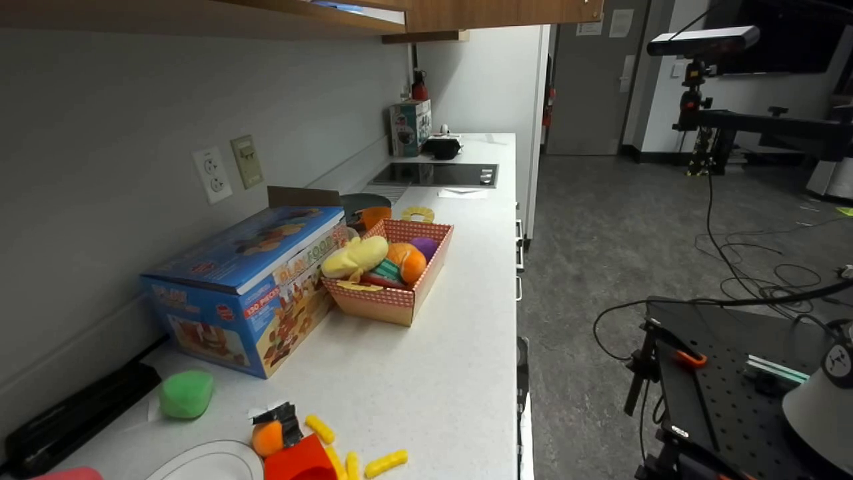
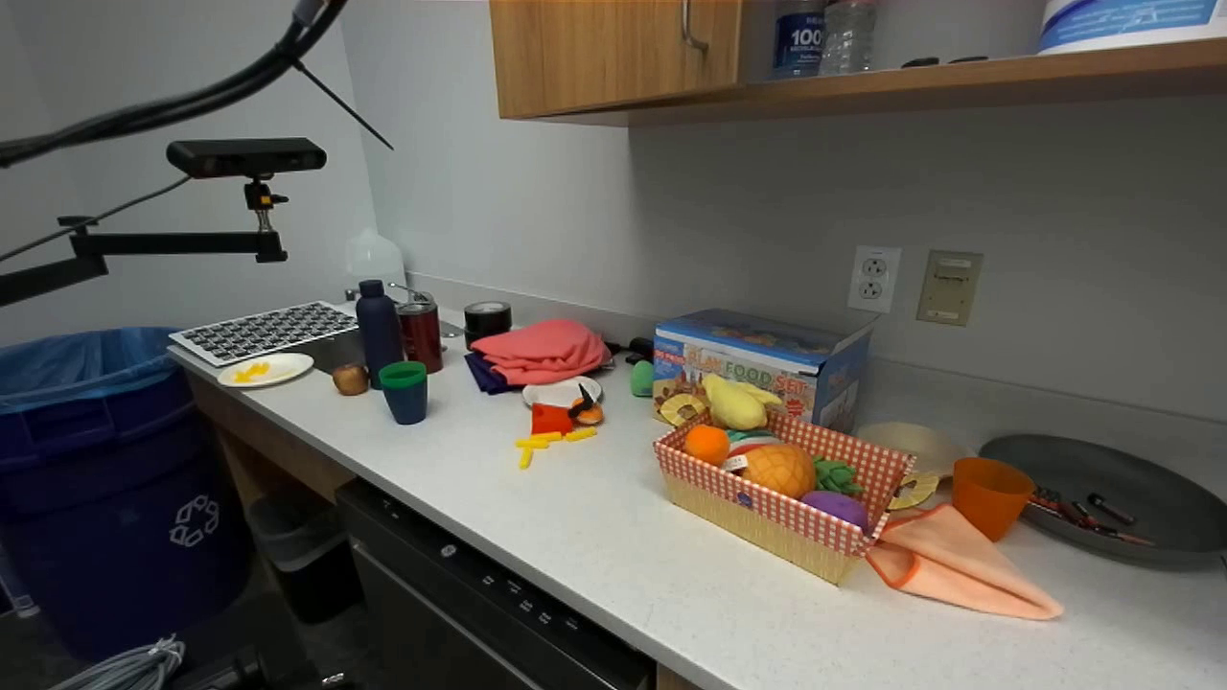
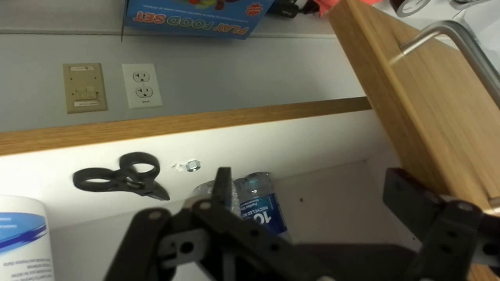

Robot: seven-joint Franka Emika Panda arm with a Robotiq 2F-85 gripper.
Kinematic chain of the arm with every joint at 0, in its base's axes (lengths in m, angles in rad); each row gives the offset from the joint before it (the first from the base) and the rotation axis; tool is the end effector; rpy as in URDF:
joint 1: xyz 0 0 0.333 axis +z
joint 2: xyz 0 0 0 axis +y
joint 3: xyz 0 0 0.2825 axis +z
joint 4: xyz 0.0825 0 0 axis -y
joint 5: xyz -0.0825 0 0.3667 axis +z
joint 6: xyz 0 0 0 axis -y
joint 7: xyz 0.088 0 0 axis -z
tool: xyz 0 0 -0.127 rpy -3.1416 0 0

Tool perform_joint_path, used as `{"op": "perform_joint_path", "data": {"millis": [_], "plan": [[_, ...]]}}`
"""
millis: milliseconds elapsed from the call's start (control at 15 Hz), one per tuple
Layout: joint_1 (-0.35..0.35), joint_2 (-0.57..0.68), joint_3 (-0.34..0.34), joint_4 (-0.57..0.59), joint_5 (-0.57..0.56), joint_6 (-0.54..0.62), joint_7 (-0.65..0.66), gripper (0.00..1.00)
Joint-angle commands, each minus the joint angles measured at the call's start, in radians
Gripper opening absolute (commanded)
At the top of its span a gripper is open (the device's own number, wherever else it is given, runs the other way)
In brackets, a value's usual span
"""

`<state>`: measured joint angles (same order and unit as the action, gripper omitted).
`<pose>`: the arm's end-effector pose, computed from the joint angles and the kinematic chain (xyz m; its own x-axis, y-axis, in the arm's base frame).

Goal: Open the door of the cabinet

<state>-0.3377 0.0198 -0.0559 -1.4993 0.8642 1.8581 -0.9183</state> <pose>0.5580 -0.1516 0.6585 0.6508 0.1475 0.7448 0.5009 -0.8206 -0.2752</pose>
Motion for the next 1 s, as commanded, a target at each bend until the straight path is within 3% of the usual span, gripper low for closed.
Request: {"op": "perform_joint_path", "data": {"millis": [0,467,933], "plan": [[0.071,-0.169,-0.046,-0.136,0.073,-0.121,-0.044,1.00],[0.135,-0.380,-0.119,-0.337,0.053,-0.319,-0.131,1.00],[0.227,-0.581,-0.109,-0.524,0.117,-0.537,-0.152,1.00]]}}
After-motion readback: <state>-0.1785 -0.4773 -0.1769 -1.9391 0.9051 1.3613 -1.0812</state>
